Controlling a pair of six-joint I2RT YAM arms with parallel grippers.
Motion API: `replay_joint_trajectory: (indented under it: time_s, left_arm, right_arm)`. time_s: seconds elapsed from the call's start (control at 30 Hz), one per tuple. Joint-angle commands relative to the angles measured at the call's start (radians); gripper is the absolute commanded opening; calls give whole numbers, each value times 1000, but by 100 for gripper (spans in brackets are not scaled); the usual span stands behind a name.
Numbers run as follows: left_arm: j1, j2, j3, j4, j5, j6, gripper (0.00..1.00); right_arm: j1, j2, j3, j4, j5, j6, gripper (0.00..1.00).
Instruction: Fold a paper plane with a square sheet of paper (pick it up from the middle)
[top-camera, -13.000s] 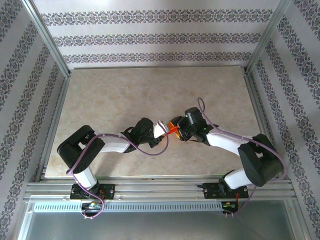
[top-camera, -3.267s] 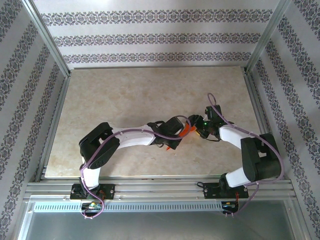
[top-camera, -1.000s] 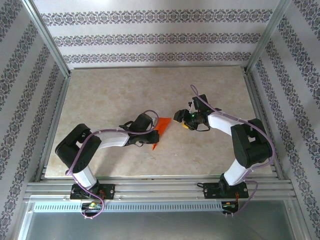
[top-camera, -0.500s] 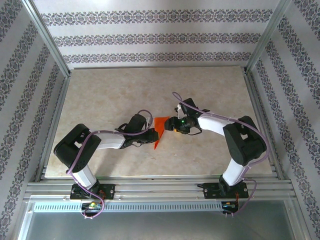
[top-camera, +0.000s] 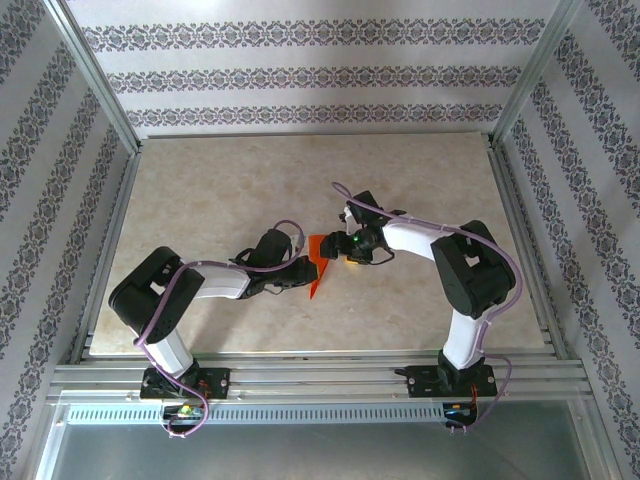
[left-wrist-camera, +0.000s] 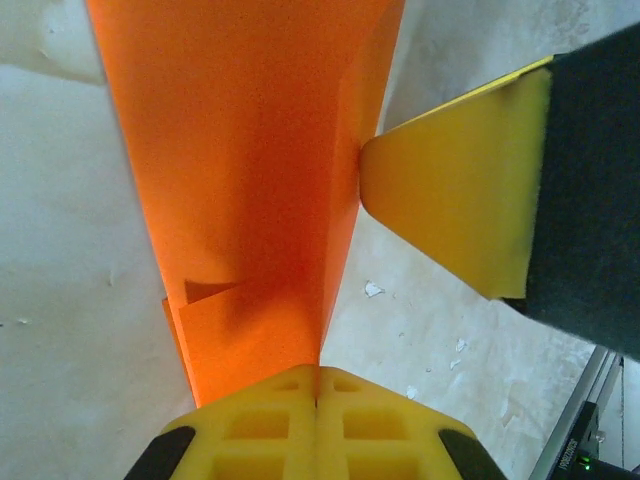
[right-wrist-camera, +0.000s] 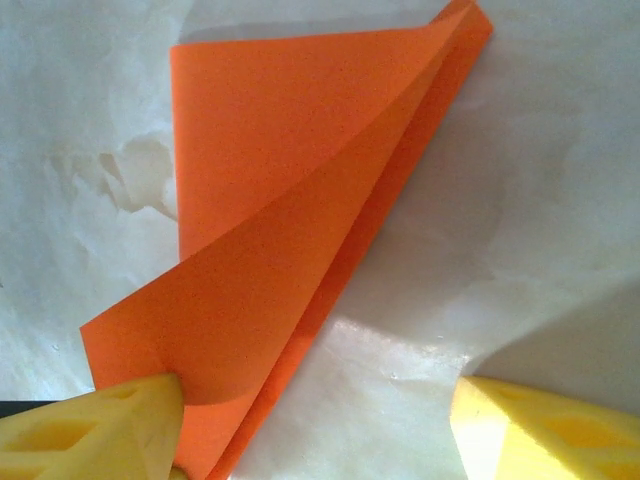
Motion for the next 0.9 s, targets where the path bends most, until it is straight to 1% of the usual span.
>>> replay_joint_trajectory:
  time_s: [0.0, 0.1, 0.3, 0.6, 0.87]
  left_arm:
    - [15, 19, -8, 37, 16, -10, 5]
    - [15, 18, -6, 33, 16, -6, 10]
    - [15, 10, -2, 19, 11, 0, 14]
    - [16, -11, -5, 6, -1, -3, 17]
    - [18, -50, -6, -38, -41, -31, 19]
  right_arm:
    - [21, 47, 19, -32, 49, -21, 75]
    - [24, 64, 28, -51, 62, -24, 75]
    - [36, 104, 60, -104, 106, -30, 76]
    - [54, 138, 91, -157, 173, -29, 79]
    - [61, 152, 101, -181, 199, -33, 80]
